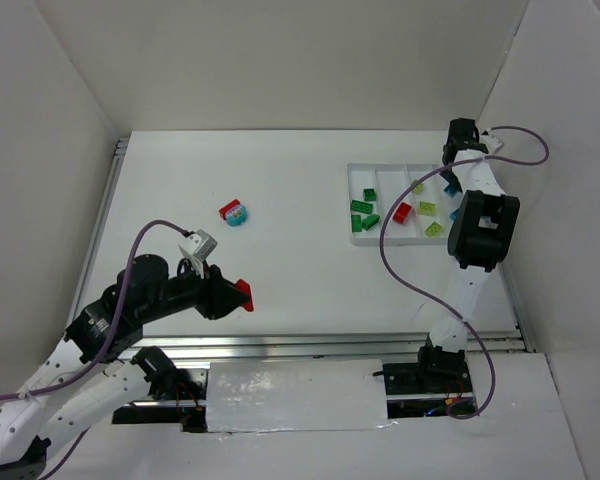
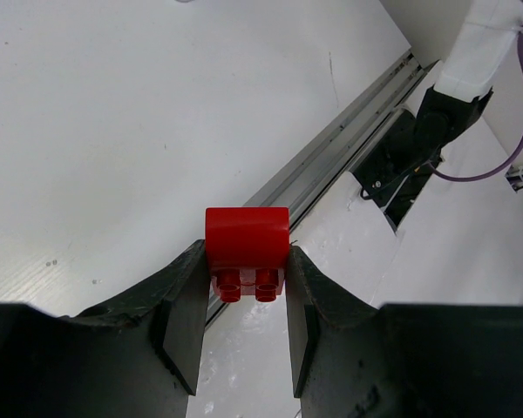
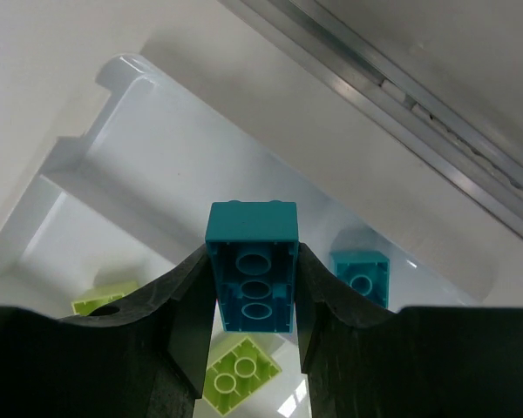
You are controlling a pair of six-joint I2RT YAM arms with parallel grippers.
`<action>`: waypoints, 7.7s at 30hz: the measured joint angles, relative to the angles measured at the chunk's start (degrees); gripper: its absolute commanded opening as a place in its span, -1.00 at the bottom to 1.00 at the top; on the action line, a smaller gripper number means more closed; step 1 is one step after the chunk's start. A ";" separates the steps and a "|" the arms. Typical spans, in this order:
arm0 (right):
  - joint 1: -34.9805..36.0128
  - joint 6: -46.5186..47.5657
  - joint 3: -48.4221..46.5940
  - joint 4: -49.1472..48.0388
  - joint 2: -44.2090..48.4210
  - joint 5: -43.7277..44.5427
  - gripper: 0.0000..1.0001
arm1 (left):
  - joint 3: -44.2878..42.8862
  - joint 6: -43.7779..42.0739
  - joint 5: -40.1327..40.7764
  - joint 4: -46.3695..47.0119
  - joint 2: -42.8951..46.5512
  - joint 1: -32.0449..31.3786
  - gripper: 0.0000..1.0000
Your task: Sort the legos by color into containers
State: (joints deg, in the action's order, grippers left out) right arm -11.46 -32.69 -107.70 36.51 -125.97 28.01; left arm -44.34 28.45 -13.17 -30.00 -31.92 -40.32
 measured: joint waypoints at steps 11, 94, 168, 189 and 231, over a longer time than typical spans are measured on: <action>-0.59 2.64 -4.31 1.36 -2.97 -1.33 0.31 | 0.00 0.00 -0.11 0.02 1.16 -0.02 -0.95; 20.65 -2.03 34.21 -11.76 30.84 -23.61 -1.00 | -8.66 7.50 37.70 -12.79 5.95 2.25 0.99; 40.94 4.55 69.61 -17.86 84.30 -58.84 0.99 | -36.94 -39.89 9.99 13.75 -83.23 27.85 0.99; 41.22 3.91 70.64 -18.14 85.13 -58.95 0.99 | -41.57 -37.64 3.56 9.01 -86.58 27.85 -1.00; 59.60 -21.09 73.94 -34.05 82.51 -38.84 -0.37 | -3.80 -31.30 2.99 31.76 -29.24 -15.89 -1.00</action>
State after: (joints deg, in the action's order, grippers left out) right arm 48.14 -53.78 -33.76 2.46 -43.46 -10.83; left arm -48.14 -2.85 -10.17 1.76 -61.17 -56.21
